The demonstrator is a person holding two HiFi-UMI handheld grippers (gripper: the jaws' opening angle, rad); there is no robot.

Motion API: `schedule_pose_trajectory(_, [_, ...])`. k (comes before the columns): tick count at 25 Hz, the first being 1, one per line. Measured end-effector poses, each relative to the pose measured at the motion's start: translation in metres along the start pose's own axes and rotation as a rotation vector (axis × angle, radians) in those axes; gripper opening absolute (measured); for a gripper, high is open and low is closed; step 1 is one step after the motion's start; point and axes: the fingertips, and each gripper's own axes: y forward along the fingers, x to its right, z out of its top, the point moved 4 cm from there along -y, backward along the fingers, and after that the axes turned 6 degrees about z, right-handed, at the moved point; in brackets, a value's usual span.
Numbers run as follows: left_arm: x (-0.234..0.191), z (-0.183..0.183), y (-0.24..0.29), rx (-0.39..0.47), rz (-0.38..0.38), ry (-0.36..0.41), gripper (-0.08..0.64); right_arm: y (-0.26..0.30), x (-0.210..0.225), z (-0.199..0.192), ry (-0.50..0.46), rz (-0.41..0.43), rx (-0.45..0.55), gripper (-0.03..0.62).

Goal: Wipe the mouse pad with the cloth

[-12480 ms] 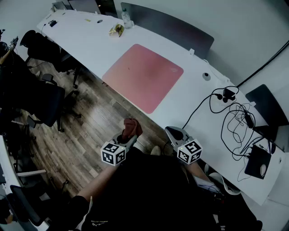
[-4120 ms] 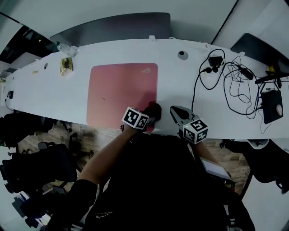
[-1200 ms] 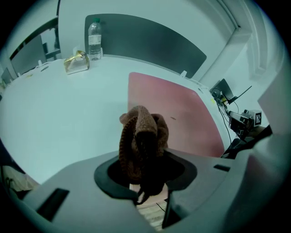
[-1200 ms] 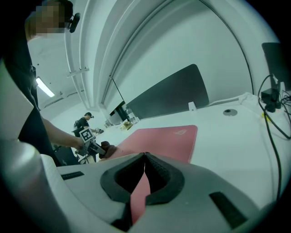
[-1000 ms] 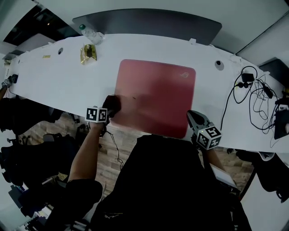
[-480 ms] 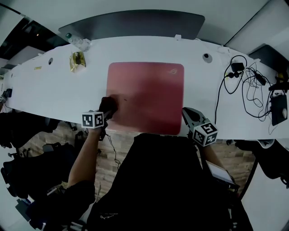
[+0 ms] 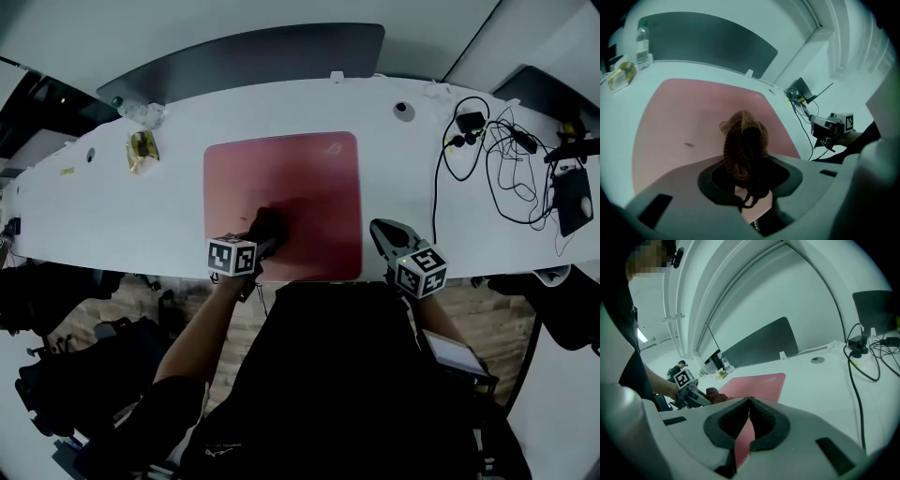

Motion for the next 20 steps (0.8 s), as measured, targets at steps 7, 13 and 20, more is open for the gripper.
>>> schedule_pose_trajectory(7, [0.069,0.032,0.046,-0.024,-0.1,0.105,0.138,-0.011,0.008,-0.001,0.008,-0.007,0.011,0.026])
schedule_pose_trajectory(13, [0.115,0.055,0.078,-0.053,-0.155,0.2,0.138,-0.026,0.013,-0.005,0.02,-0.025,0.025,0.026])
schedule_pose_trajectory(20, [0.159,0.076,0.106,-0.081,-0.218,0.234,0.138,-0.044,0.023,-0.01,0.043,-0.063,0.046,0.026])
